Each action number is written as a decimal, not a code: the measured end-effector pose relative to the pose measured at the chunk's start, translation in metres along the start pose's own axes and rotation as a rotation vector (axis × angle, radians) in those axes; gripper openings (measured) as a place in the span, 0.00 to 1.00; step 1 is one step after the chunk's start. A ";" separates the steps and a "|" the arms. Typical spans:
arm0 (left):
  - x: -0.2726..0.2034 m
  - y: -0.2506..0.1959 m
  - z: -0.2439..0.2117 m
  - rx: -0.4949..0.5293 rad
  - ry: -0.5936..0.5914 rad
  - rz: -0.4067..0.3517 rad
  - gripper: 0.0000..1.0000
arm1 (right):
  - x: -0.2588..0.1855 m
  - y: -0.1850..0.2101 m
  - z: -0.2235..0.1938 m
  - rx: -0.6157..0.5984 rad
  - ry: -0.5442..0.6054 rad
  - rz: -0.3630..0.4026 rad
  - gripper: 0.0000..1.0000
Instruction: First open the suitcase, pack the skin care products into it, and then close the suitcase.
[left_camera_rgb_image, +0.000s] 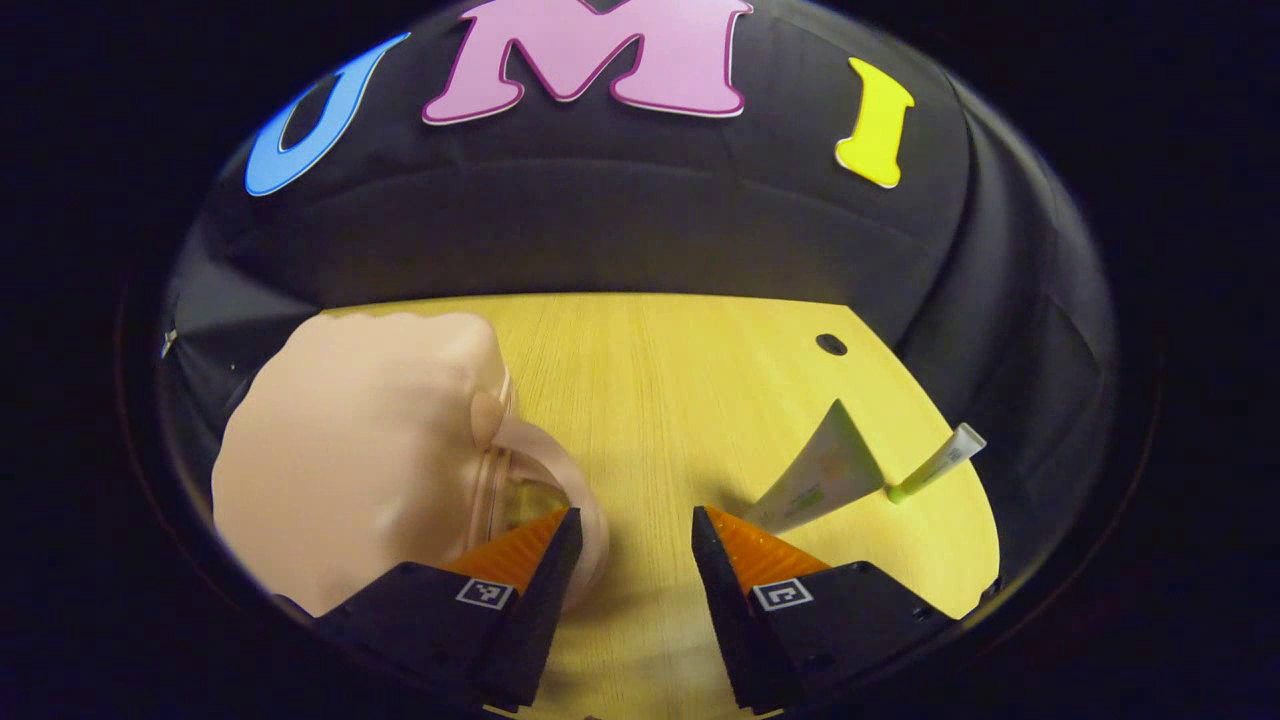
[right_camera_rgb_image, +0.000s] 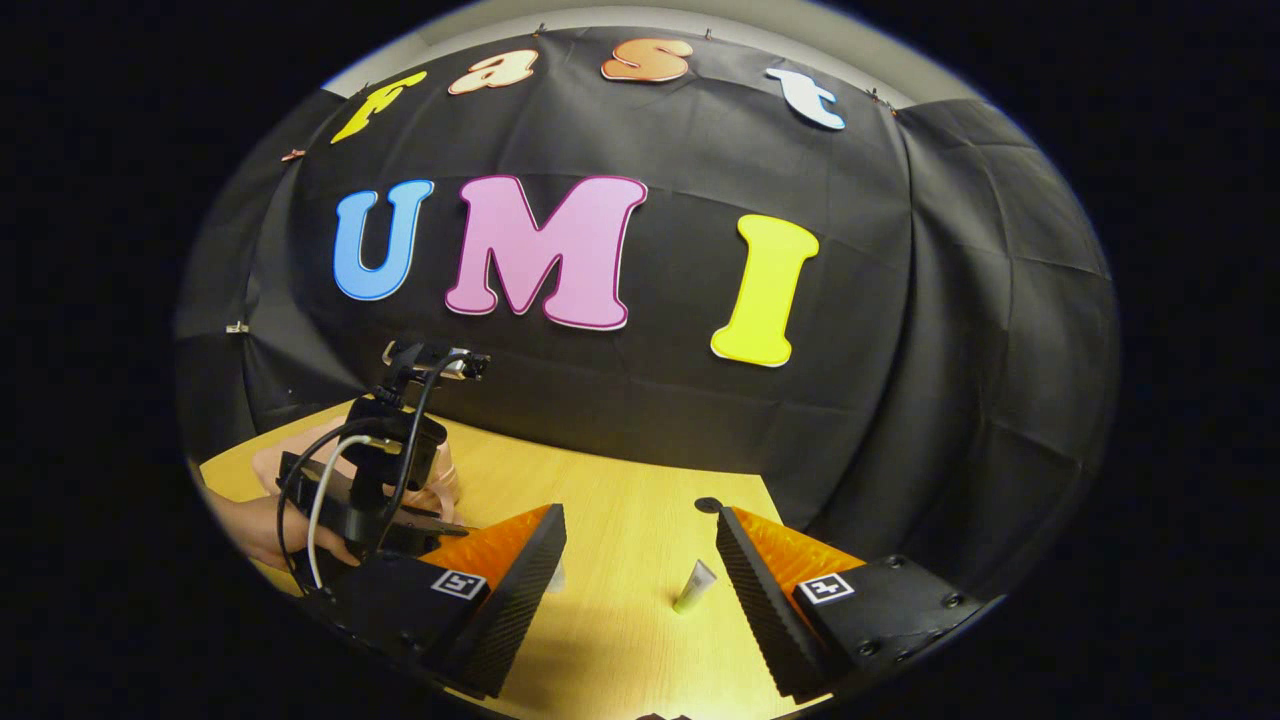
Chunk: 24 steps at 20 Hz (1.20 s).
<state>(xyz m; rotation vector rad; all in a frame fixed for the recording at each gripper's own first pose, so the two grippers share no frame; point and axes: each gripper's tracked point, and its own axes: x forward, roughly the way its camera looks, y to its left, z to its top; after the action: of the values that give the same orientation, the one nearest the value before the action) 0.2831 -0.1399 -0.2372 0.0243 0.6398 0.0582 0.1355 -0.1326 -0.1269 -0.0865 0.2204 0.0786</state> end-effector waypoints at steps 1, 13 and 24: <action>0.005 0.006 -0.001 0.009 0.007 0.045 0.71 | 0.003 -0.002 -0.005 0.019 0.016 0.004 0.96; 0.030 0.021 -0.001 -0.045 0.076 0.070 0.16 | 0.012 0.013 -0.020 0.072 0.060 0.074 0.97; -0.146 0.159 0.168 -0.103 -0.252 0.044 0.10 | 0.026 0.034 -0.004 0.085 0.039 0.064 0.96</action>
<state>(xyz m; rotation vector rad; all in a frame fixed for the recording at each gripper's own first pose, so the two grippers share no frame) 0.2589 0.0092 -0.0089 -0.0528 0.3839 0.1282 0.1572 -0.0973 -0.1394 0.0032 0.2651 0.1312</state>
